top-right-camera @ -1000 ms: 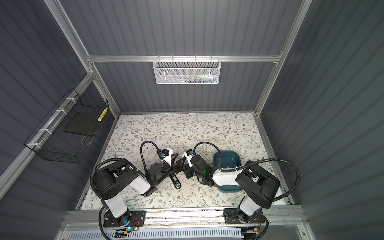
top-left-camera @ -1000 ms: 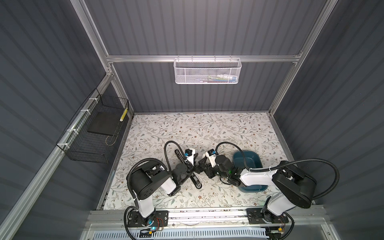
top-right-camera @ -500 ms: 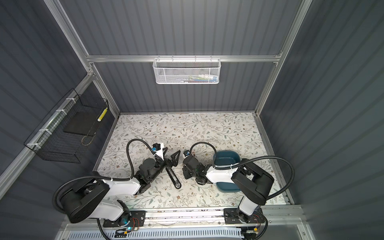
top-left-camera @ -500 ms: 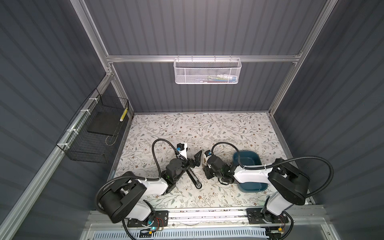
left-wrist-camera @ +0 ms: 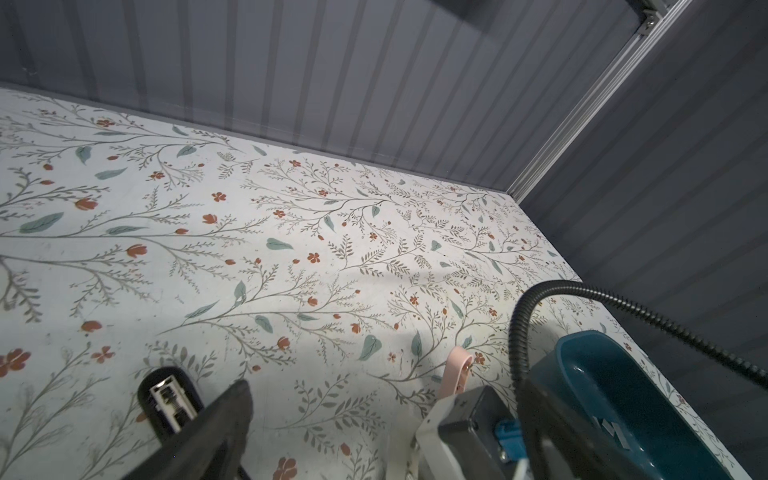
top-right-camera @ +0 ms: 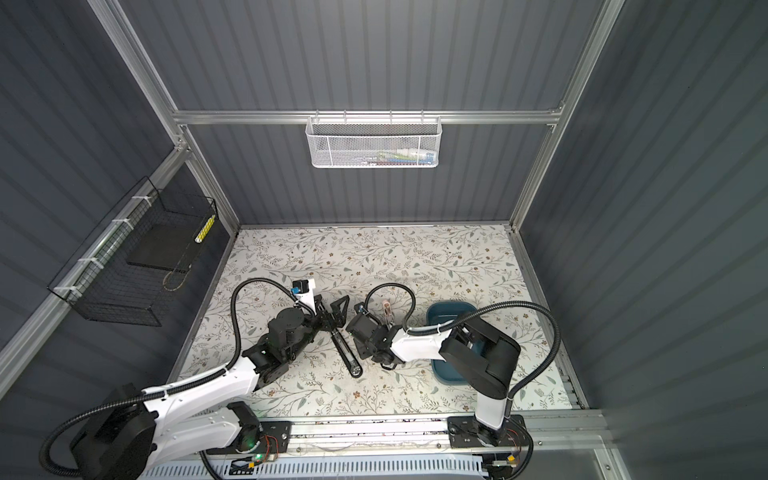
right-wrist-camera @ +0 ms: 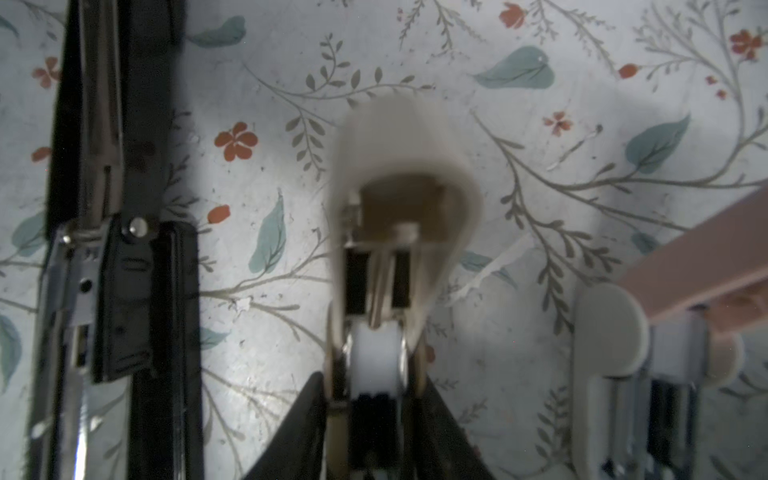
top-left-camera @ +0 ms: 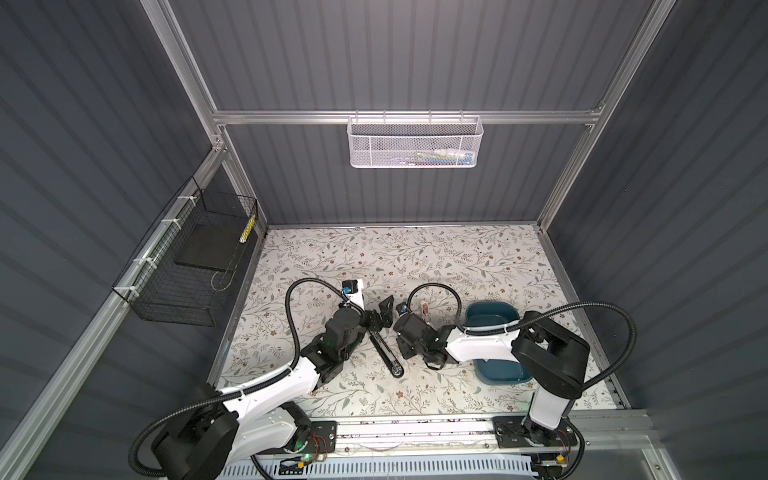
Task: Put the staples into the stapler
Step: 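Release and withdraw the left gripper while the right gripper moves toward the teal tray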
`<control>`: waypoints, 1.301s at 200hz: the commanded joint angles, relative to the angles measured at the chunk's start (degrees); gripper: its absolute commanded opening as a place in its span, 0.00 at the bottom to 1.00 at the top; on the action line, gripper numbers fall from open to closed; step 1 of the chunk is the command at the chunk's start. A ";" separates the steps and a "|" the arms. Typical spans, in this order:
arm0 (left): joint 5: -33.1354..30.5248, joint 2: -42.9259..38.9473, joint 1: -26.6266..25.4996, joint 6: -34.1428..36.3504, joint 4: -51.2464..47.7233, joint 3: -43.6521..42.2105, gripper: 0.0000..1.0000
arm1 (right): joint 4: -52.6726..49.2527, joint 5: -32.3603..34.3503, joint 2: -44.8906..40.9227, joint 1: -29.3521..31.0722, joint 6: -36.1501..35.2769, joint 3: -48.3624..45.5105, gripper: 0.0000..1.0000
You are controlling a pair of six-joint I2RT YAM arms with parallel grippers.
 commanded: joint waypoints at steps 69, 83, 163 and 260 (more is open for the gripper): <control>-2.06 -7.33 4.78 -5.26 -24.59 8.09 1.00 | -6.40 1.01 -11.51 0.78 3.05 -1.88 0.56; -1.98 -7.63 5.23 -5.17 -27.65 9.83 1.00 | -9.05 1.58 -16.19 0.77 5.69 -2.64 0.56; 3.86 -6.45 5.43 -3.72 -45.90 19.17 0.99 | -16.08 0.80 -24.17 -1.00 26.65 -10.12 0.37; 5.55 -3.27 5.43 -2.03 -46.47 19.39 0.99 | -11.00 -4.16 -14.67 -6.77 27.32 -9.03 0.29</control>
